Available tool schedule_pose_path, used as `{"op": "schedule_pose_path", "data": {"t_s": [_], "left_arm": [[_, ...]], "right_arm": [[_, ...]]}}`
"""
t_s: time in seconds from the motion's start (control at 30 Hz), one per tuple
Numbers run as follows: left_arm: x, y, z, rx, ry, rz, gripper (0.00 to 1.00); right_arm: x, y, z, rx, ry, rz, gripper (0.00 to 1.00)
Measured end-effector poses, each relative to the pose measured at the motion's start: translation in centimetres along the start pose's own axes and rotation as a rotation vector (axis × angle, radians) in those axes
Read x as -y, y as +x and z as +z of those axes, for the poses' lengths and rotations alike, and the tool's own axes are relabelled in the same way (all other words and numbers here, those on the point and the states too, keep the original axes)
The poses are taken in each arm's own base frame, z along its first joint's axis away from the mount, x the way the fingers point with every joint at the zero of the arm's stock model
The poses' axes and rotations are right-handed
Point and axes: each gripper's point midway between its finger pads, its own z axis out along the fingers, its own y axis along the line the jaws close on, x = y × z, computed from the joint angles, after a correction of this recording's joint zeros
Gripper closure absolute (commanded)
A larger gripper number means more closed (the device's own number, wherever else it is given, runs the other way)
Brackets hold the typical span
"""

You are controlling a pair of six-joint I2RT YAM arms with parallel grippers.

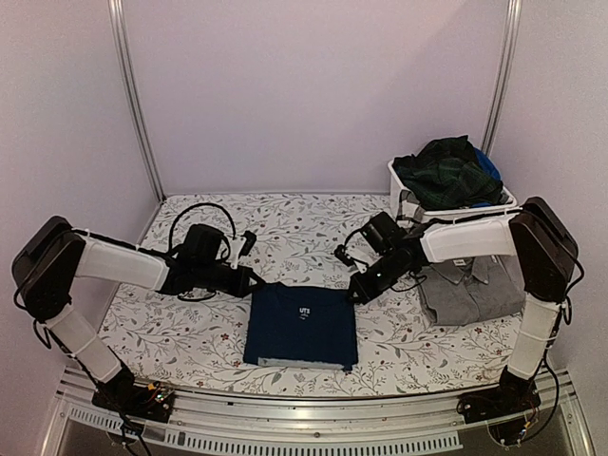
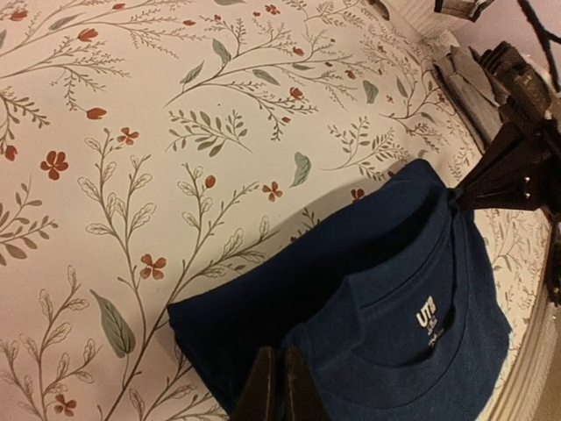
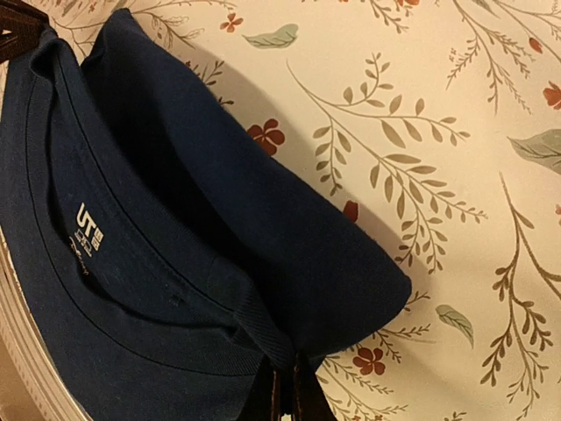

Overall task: Fold and stack the mixed laundry pile
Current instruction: Smooth out the square-folded T-shirt at the center of the board, then pick up the square-folded T-shirt from the center of the board.

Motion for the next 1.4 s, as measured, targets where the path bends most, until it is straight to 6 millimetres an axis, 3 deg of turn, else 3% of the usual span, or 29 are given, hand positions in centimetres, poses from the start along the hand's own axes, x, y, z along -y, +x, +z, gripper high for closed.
{"op": "schedule_pose_path", "data": {"t_s": [0.2,0.43,0.5,0.63,0.8,0.93,1.0,1.07,1.17,1.23,1.4], "left_arm": [[-1.1,0.3,1.0,-0.014,-0.042,-0.009,1.0],[-3.6,2.3,2.8,-0.059,-0.111,-0.046,1.0],[-3.9,2.2,3.2,-0.055,-0.118,-0.051,1.0],[-4.6,1.4,3.4,-0.031,-0.147,-0.067,0.76],[-4.8,0.0,2.1,0.017,-0.188,-0.047,0.54],[-1.7,-3.3,-1.1,0.134,-0.181,0.062,0.49],[1.9,-4.8,-2.5,0.201,-0.141,0.162,0.49],[6.4,-5.0,-3.2,0.241,-0.077,0.28,0.49],[11.6,-3.1,-2.9,0.234,0.003,0.426,0.52],[14.1,-0.9,-2.1,0.2,0.036,0.517,0.55],[18.1,3.1,1.0,0.109,0.068,0.705,0.62]], "right_arm": [[1.5,-1.9,-0.6,0.037,0.027,0.002,0.97],[3.4,-2.0,2.2,0.013,0.064,0.006,0.9],[3.5,-2.8,2.3,0.031,0.066,0.006,0.8],[4.1,-3.8,2.5,0.052,0.09,0.014,0.48],[5.0,-4.3,1.6,0.082,0.13,0.056,0.28],[4.7,-4.3,-2.6,0.145,0.148,0.09,0.17],[3.8,-5.1,-5.8,0.219,0.138,0.098,0.16],[2.8,-5.9,-9.0,0.3,0.11,0.099,0.15],[1.3,-6.2,-13.2,0.415,0.037,0.116,0.15],[0.7,-5.3,-14.2,0.446,-0.012,0.139,0.16],[-0.1,0.2,-12.0,0.387,-0.14,0.271,0.18]]}}
